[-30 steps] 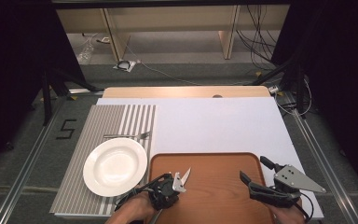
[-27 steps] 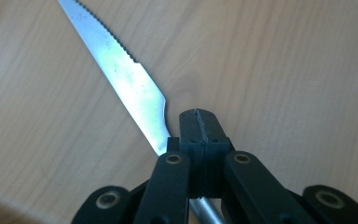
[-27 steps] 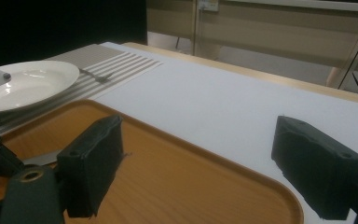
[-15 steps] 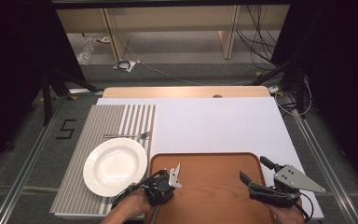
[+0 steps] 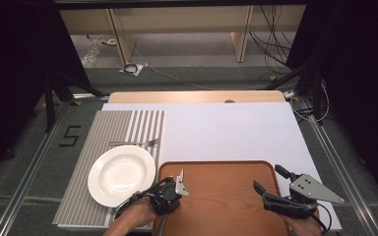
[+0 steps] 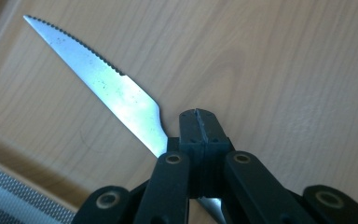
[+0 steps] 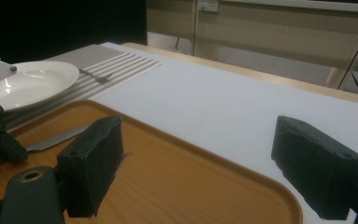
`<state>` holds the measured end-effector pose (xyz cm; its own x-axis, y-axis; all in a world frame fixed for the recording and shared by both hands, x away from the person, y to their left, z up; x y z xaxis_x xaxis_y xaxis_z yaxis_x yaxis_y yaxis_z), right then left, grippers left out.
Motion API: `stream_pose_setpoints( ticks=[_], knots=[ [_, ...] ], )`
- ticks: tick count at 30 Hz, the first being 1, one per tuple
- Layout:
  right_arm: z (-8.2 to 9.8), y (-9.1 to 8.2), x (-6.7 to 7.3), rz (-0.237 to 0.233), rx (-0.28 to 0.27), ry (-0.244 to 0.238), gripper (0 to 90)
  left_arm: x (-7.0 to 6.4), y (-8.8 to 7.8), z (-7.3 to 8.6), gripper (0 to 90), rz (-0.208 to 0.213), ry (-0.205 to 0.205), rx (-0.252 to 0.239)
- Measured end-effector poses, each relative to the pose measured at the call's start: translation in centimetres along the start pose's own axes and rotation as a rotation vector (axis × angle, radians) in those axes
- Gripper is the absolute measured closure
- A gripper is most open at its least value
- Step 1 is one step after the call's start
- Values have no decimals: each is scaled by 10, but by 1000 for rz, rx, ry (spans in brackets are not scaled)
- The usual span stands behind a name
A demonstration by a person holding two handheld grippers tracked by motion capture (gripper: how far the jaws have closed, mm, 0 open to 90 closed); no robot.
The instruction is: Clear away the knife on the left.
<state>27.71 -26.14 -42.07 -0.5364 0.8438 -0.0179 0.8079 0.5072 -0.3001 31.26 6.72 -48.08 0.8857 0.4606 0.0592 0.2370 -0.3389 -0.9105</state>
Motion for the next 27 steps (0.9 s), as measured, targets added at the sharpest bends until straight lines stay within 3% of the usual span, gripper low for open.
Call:
stream_pose_setpoints(
  ticks=[27],
  knots=[
    [0,1,0,-6,-9,-4,176,12,-4,10,891,-42,-44,54]
  ],
)
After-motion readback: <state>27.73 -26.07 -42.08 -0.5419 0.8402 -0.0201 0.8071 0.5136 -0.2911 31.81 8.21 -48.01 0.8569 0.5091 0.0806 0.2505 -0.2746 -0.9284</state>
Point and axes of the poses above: each handheld gripper's, and its own axes: y roughly forward along the jaws, z roughly out of its underside, x roughly to its left, the point moved 2 cm from there along y, roughly forward along the jaws, and after that the axes turned 1 degree about -x, right-handed, at the moved point
